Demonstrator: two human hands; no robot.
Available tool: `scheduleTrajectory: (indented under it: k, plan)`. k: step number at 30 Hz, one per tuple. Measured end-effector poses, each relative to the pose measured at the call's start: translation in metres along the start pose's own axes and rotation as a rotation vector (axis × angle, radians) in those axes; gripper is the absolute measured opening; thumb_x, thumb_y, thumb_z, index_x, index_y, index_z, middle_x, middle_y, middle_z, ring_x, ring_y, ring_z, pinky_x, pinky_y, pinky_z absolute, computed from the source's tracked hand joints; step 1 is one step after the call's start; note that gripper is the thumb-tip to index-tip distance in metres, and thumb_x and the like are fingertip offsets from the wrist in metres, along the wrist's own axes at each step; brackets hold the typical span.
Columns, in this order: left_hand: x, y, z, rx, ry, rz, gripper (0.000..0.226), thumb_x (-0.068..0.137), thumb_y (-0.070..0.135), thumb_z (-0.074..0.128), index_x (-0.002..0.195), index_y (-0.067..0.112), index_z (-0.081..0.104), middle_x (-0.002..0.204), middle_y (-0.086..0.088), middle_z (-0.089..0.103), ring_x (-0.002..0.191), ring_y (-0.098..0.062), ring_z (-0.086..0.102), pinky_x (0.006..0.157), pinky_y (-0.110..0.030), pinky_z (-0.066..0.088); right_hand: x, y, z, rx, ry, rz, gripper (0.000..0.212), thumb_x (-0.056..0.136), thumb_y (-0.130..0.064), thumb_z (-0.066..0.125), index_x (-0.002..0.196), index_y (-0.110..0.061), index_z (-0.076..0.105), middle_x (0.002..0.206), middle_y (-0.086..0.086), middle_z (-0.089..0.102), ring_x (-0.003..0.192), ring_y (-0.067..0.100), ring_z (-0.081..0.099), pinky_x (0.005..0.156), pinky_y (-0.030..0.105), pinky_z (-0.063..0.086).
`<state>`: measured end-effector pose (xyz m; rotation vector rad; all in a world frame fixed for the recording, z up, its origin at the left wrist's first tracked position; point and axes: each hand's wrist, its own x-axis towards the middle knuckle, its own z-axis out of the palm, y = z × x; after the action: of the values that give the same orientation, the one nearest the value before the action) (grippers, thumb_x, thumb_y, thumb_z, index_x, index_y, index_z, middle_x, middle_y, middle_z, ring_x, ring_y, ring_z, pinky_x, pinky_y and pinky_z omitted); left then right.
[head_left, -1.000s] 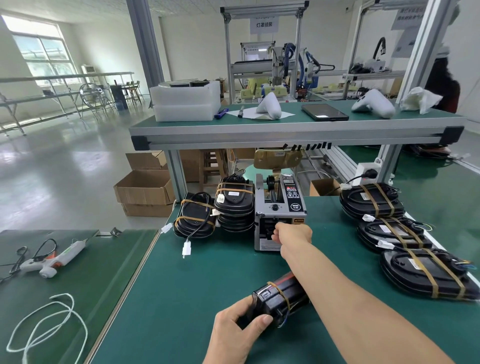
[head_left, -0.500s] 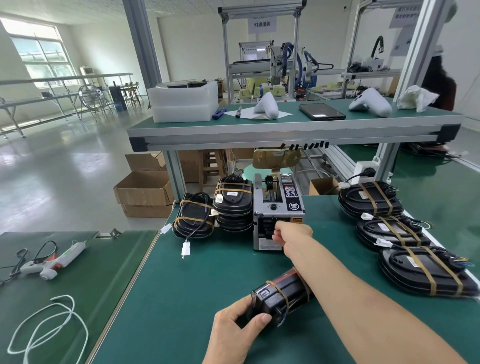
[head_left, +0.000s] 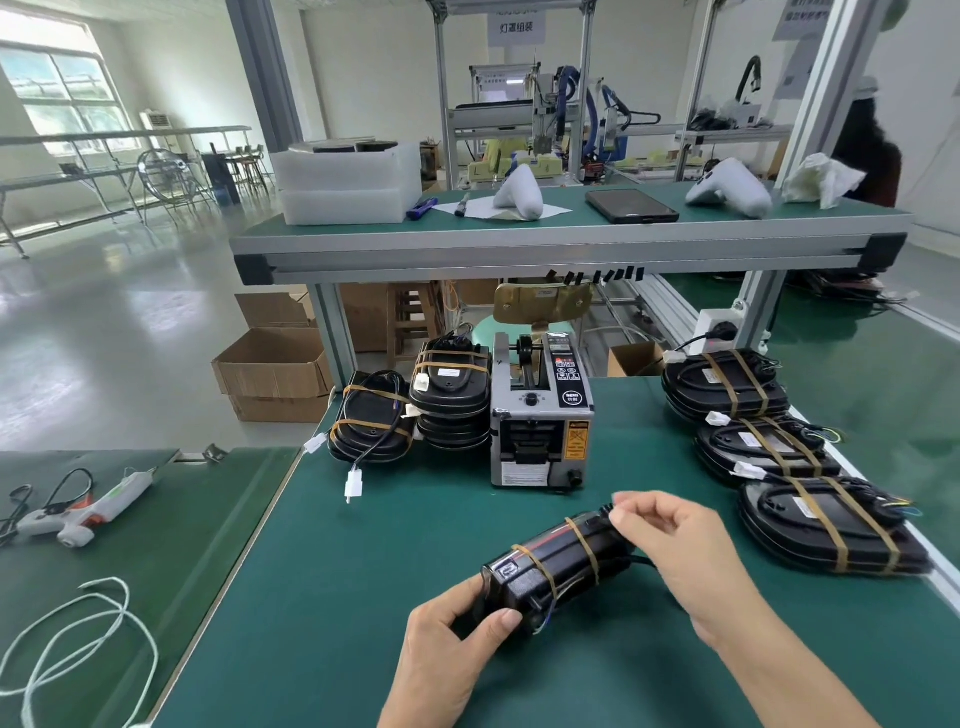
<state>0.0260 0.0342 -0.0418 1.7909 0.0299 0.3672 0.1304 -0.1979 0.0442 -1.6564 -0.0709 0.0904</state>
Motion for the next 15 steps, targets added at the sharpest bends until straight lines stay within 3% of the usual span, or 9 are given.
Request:
scheduleTrajectory:
  k: [4,10,15]
  plan:
    - [0.0,0.0,0.0,-0.007,-0.006,-0.002,0.038,0.08,0.058,0.081,0.117,0.049,0.078,0.113,0.015,0.081,0.112,-0.002,0.073,0.096,-0.015,0.052,-0.003,0.009,0.004,0.003,0.012,0.01,0.017,0.087,-0.006,0.08,0.076,-0.02,0.079,0.105,-0.011,0.079,0.092,0.003,0.074,0.09,0.023,0.05]
    - [0.0,0.003,0.001,-0.023,0.005,0.002,0.05,0.075,0.076,0.078,0.117,0.048,0.078,0.112,0.015,0.081,0.11,0.0,0.073,0.094,-0.013,0.051,-0.001,0.012,0.01,-0.076,0.041,-0.017,0.016,0.086,-0.013,0.081,0.075,-0.025,0.079,0.108,-0.013,0.077,0.094,0.005,0.072,0.092,0.027,0.051]
    - [0.0,0.0,-0.001,-0.012,-0.019,-0.013,0.045,0.081,0.068,0.079,0.12,0.046,0.078,0.114,0.014,0.081,0.114,-0.005,0.073,0.098,-0.018,0.053,-0.002,0.012,0.013,-0.139,0.065,-0.039,0.018,0.085,-0.015,0.081,0.075,-0.03,0.078,0.109,-0.012,0.076,0.097,0.008,0.072,0.097,0.033,0.053]
